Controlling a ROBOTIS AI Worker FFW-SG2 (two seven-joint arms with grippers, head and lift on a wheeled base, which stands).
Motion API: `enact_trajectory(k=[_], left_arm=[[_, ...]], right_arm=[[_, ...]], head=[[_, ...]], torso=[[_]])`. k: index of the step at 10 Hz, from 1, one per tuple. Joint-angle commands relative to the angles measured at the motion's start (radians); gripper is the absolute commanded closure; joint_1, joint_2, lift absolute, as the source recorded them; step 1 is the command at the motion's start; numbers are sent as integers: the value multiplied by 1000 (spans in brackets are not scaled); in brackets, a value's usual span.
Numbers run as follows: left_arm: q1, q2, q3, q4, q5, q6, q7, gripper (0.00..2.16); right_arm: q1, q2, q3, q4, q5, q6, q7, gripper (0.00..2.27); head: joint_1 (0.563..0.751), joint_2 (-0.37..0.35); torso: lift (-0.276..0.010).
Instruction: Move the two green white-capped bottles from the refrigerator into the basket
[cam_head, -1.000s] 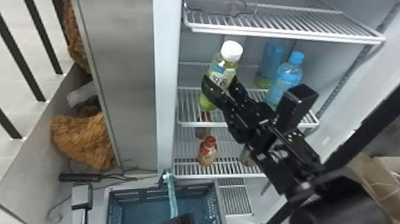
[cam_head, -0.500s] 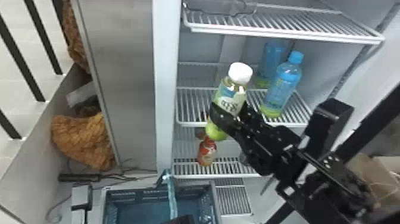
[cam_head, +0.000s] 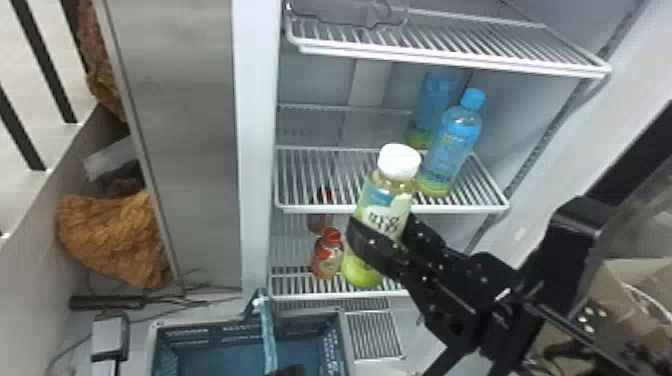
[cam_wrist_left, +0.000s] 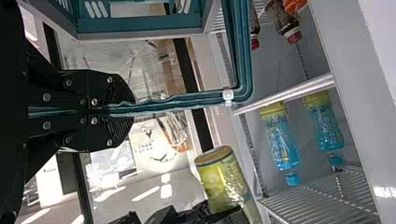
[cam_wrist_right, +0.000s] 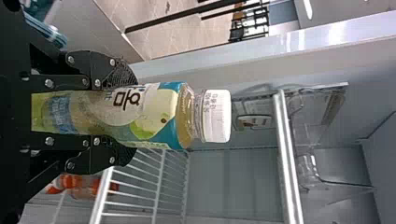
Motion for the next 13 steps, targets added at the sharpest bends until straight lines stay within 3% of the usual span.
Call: enact_trajectory(k=[1,8,13], left_arm=[[0,1,-1,0,0,0,0,1182],[0,1,-3,0,0,0,0,1182],[0,1,-5,0,0,3,0,1182]], right_arm=[[30,1,-4,-26,-4,27,8,889],[30,-1,-20,18,12,267,83,889],[-63,-22,34,190,12,385,167,889]], head=[[695,-219],[695,-232],[695,-221]], torso=[[-4],[-4],[-4]])
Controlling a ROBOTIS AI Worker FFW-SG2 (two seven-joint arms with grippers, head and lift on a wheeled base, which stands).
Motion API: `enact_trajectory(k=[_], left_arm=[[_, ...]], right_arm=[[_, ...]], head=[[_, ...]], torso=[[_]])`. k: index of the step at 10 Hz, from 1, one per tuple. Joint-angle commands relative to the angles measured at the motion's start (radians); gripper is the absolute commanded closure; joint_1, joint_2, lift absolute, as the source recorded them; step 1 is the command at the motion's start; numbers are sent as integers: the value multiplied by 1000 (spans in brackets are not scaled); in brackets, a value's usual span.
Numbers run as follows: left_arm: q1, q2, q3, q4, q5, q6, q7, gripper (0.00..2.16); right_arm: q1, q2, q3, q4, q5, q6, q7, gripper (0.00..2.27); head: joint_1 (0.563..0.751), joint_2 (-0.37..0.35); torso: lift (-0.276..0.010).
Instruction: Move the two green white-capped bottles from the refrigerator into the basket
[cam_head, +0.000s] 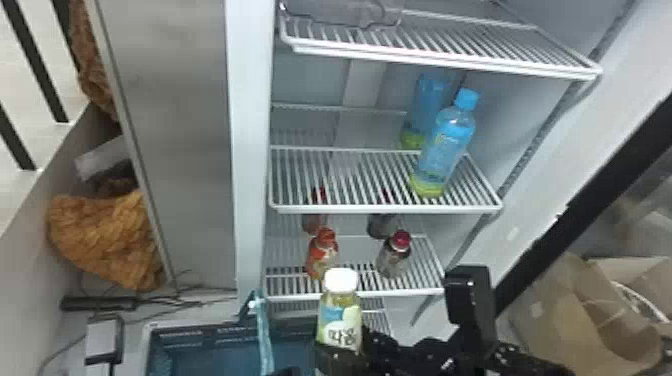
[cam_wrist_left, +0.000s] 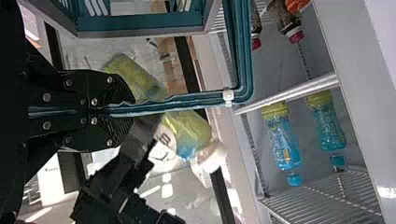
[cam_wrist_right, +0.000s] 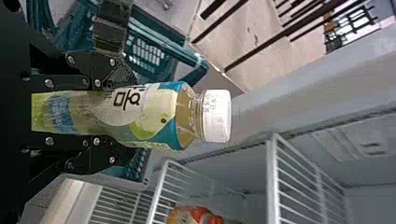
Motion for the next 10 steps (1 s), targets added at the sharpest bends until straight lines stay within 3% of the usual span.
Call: enact_trajectory(k=[1,5,7,10], left_arm=[[0,0,3,0,0,1,0,1182],[-2,0,-1,0,0,1,0,1182],[-5,1,-3,0,0,1,0,1182],[-5,1,-1,0,0,3,0,1182]], right_arm=[[-41,-5,23,69,7,6,14,889],[-114,-7,75,226,11,-24,19,858],[-134,-9,85,285,7,-78,26,542],[-126,-9,71,280,3,-134,34,415]], head=[[695,-217],[695,-191],[695,-176],[695,-167]], torso=[[-4],[-4],[-4],[-4]])
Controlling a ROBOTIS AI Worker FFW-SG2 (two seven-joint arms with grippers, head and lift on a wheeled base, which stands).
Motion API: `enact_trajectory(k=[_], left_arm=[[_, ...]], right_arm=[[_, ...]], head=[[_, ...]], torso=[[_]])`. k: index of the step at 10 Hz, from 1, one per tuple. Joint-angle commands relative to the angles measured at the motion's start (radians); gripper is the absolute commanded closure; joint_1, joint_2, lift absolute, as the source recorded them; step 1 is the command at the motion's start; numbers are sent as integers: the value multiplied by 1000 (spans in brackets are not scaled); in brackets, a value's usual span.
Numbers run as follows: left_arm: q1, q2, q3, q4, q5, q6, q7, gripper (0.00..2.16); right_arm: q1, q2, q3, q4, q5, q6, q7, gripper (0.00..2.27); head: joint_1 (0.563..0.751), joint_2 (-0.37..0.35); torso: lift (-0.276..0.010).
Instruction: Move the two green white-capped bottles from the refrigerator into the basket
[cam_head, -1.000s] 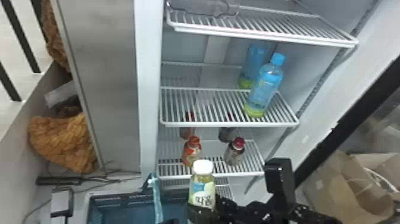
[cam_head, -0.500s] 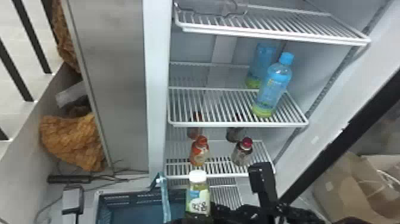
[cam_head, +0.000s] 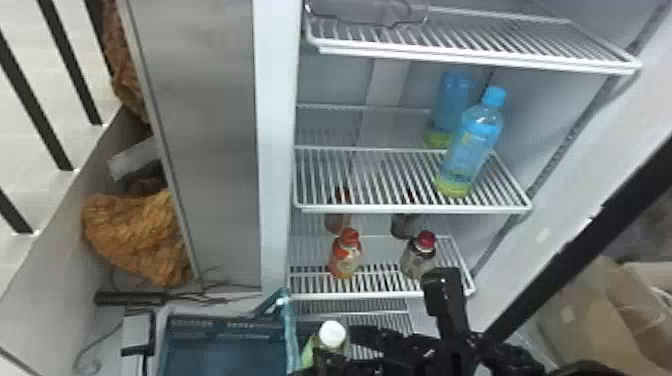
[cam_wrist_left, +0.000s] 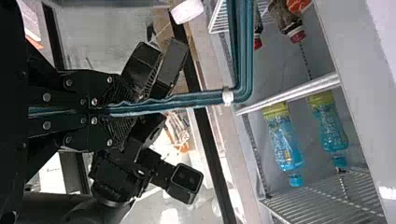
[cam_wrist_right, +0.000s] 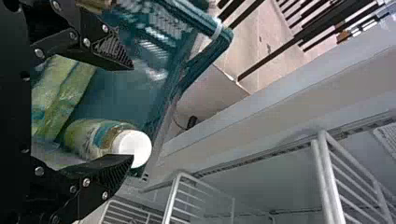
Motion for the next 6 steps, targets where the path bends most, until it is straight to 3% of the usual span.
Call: enact_trajectory(k=[1,3,6], left_arm=[[0,0,-1,0,0,0,0,1182],[0,0,1,0,0,0,0,1182],[3,0,1,0,0,3,0,1182]], right_arm=[[15,2,-13,-16,4,-45,0,404],[49,8,-37,-63,16,-92,0,404],[152,28,-81,-257,81,-193,-27,426]], head=[[695,-167],[695,-176],[695,-198]], torso=[[-4],[-4],[-4]])
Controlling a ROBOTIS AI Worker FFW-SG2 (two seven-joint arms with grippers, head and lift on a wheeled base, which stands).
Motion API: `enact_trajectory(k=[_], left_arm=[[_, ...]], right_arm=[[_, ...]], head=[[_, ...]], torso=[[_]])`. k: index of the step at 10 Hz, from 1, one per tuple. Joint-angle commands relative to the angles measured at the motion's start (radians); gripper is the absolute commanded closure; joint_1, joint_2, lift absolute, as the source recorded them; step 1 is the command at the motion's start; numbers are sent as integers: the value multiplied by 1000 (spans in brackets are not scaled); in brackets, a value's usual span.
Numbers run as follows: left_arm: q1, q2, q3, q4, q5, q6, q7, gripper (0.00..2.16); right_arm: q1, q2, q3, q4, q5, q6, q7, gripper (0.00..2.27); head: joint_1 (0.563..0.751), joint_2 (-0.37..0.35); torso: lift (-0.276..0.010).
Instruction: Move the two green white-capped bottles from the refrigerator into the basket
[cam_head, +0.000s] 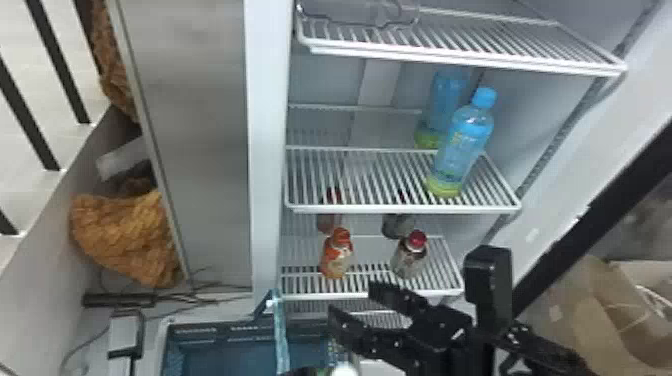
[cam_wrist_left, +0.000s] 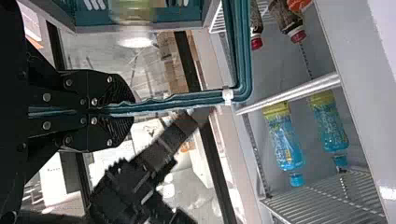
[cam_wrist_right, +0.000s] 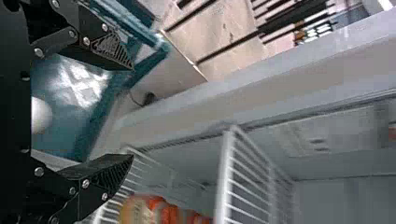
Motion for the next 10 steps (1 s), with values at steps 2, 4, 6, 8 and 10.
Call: enact_trajectory(k=[2,4,6,8,10], left_arm=[[1,0,2,0,0,0,0,1182],[4,0,2,0,0,0,0,1182],[11,0,6,0,2,0,0,1182],[13,-1,10,0,2,0,0,1182],[16,-1,8,0,2,0,0,1182]], right_arm=[[123,46,-75,-92,18,-242,-63,430],[163,69,-117,-75,10,-445,-120,343],[199,80,-139,-28,-29,-656,-173,151],[197,92,-145,11,-27,-728,-192,64],[202,105,-143,75,-19,-887,-236,61]], head=[[695,-232],[695,-276],[695,-322],[695,-346],[695,-350]], torso=[[-4],[-4],[-4],[-4],[-4]])
